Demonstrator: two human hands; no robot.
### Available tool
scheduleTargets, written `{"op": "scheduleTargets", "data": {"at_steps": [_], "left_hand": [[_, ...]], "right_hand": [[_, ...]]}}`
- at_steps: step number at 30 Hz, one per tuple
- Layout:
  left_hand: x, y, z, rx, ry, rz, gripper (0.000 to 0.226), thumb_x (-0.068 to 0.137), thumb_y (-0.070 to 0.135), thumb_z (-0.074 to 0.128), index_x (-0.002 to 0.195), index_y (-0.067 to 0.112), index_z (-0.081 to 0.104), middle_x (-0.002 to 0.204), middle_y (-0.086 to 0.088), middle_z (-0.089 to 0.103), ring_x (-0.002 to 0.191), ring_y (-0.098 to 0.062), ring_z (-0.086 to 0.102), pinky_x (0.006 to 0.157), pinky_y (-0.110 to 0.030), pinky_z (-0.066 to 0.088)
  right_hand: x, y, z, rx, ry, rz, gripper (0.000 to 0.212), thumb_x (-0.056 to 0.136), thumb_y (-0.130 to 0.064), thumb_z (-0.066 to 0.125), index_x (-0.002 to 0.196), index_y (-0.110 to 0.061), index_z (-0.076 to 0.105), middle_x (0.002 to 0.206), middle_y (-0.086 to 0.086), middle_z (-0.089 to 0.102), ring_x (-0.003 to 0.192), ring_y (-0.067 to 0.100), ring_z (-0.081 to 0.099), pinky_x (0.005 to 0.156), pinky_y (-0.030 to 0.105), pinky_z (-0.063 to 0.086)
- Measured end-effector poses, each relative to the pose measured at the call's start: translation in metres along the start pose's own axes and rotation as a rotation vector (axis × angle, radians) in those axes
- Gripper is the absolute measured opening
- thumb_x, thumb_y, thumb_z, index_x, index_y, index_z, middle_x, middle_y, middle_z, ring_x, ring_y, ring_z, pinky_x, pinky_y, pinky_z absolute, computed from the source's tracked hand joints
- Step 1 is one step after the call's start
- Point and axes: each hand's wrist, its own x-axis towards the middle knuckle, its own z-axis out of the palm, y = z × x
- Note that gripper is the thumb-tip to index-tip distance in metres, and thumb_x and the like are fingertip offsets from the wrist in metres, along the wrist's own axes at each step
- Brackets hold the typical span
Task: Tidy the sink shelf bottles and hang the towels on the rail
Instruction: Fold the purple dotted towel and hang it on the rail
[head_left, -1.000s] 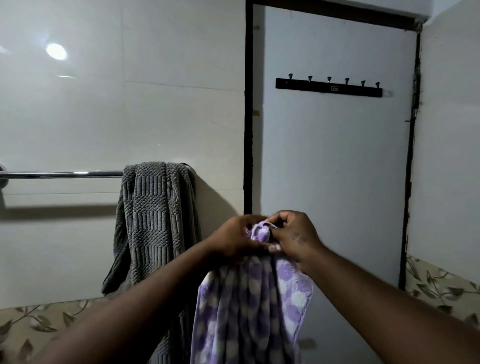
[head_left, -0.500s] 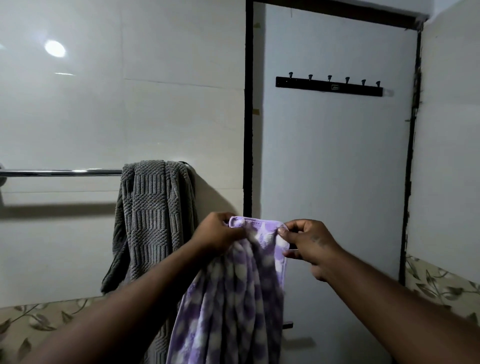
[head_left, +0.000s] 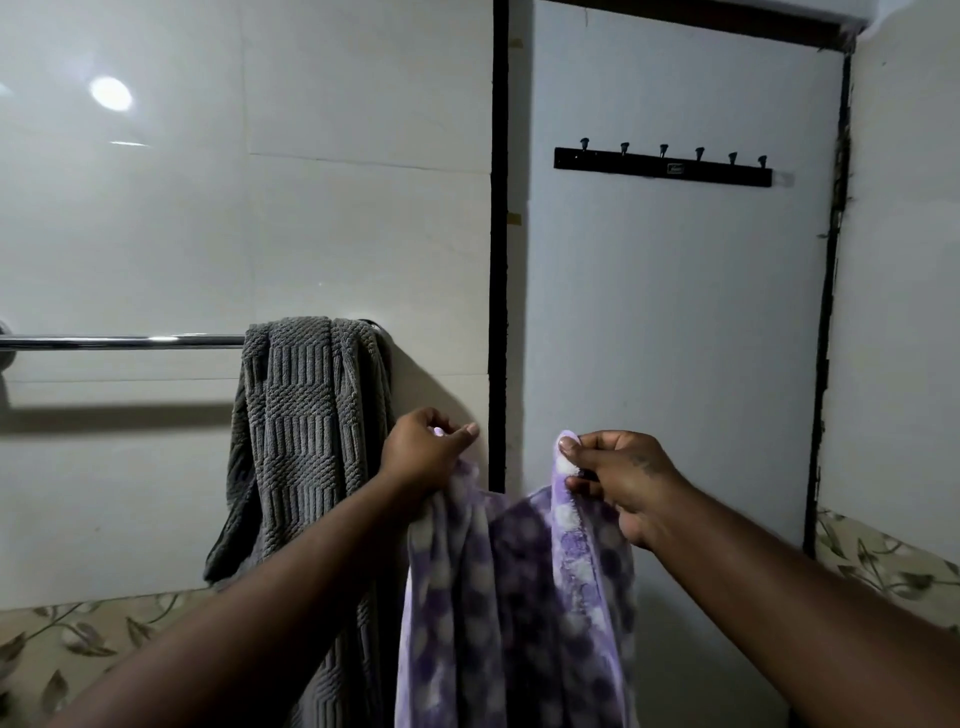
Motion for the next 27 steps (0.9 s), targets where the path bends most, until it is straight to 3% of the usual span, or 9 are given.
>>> {"op": "scheduleTargets", "data": {"at_steps": [3, 7, 10, 13, 16, 18, 20, 23, 27], "left_hand": [[0.004, 0.007, 0.008, -0.134, 0.026, -0.064, 0.027, 0.086, 0.018, 0.081, 0.074, 0.013, 0.057, 0.063, -0.002, 0.053, 0.057, -0.015, 0.044, 0.060, -0.027, 0.039], [-0.004, 0.023, 0.029, -0.257, -0.069, -0.150, 0.028, 0.089, 0.013, 0.077, 0.071, 0.014, 0.055, 0.060, -0.001, 0.048, 0.050, -0.013, 0.039, 0.048, -0.021, 0.033], [-0.013, 0.031, 0.040, -0.357, -0.153, -0.198, 0.023, 0.090, 0.014, 0.075, 0.076, 0.012, 0.057, 0.063, -0.005, 0.050, 0.050, -0.019, 0.045, 0.059, -0.029, 0.042], [-0.017, 0.034, 0.037, -0.481, -0.243, -0.251, 0.016, 0.092, 0.012, 0.073, 0.089, 0.006, 0.058, 0.070, -0.010, 0.052, 0.067, -0.026, 0.057, 0.073, -0.044, 0.053], [-0.024, 0.038, 0.029, -0.552, -0.403, -0.272, 0.012, 0.094, 0.006, 0.068, 0.103, 0.001, 0.064, 0.083, -0.014, 0.064, 0.072, -0.024, 0.063, 0.069, -0.033, 0.054], [-0.029, 0.036, 0.023, -0.520, -0.446, -0.253, 0.016, 0.094, 0.002, 0.067, 0.108, -0.006, 0.066, 0.090, -0.019, 0.069, 0.078, -0.027, 0.067, 0.071, -0.031, 0.056], [-0.032, 0.030, 0.018, -0.387, -0.406, -0.217, 0.006, 0.092, 0.002, 0.070, 0.090, -0.002, 0.066, 0.079, -0.016, 0.068, 0.067, -0.022, 0.064, 0.061, -0.028, 0.055], [-0.033, 0.019, 0.011, -0.256, -0.433, -0.252, 0.029, 0.095, 0.015, 0.070, 0.070, 0.011, 0.056, 0.050, -0.002, 0.055, 0.039, -0.010, 0.049, 0.039, -0.019, 0.045], [-0.032, 0.024, 0.005, -0.410, -0.386, -0.239, 0.032, 0.100, 0.020, 0.063, 0.071, 0.008, 0.064, 0.056, -0.008, 0.057, 0.039, -0.011, 0.050, 0.041, -0.019, 0.045]], "right_hand": [[-0.008, 0.002, 0.010, -0.005, -0.152, 0.049, 0.015, 0.085, -0.014, 0.080, 0.077, -0.009, 0.068, 0.061, -0.002, 0.069, 0.050, 0.012, 0.063, 0.056, 0.020, 0.059], [-0.019, 0.016, 0.030, 0.004, -0.298, 0.097, 0.014, 0.091, -0.009, 0.073, 0.079, -0.013, 0.066, 0.073, 0.000, 0.071, 0.056, 0.012, 0.064, 0.065, 0.024, 0.059], [-0.022, 0.024, 0.037, 0.033, -0.341, 0.112, 0.012, 0.093, -0.009, 0.070, 0.084, -0.014, 0.065, 0.079, 0.005, 0.072, 0.062, 0.015, 0.067, 0.061, 0.024, 0.055], [-0.016, 0.026, 0.032, 0.075, -0.283, 0.097, 0.011, 0.094, -0.006, 0.067, 0.086, -0.013, 0.065, 0.080, 0.007, 0.073, 0.065, 0.017, 0.069, 0.066, 0.028, 0.057], [-0.009, 0.029, 0.025, 0.014, -0.185, 0.094, 0.013, 0.092, -0.008, 0.069, 0.082, -0.014, 0.064, 0.075, 0.008, 0.073, 0.070, 0.024, 0.065, 0.077, 0.041, 0.052], [-0.005, 0.030, 0.020, 0.033, -0.128, 0.075, 0.013, 0.091, -0.009, 0.072, 0.081, -0.011, 0.065, 0.074, 0.009, 0.075, 0.065, 0.022, 0.067, 0.069, 0.034, 0.057], [0.001, 0.030, 0.015, 0.063, -0.071, 0.040, 0.013, 0.093, -0.011, 0.072, 0.083, -0.007, 0.065, 0.078, 0.012, 0.075, 0.067, 0.021, 0.068, 0.067, 0.032, 0.060], [0.008, 0.028, 0.007, 0.052, -0.014, 0.009, 0.010, 0.096, -0.009, 0.068, 0.090, -0.003, 0.064, 0.086, 0.017, 0.072, 0.078, 0.027, 0.066, 0.087, 0.044, 0.059], [0.012, 0.028, 0.002, -0.097, -0.005, -0.019, 0.017, 0.096, -0.008, 0.067, 0.080, -0.005, 0.063, 0.070, 0.010, 0.064, 0.058, 0.018, 0.056, 0.070, 0.034, 0.057]]}}
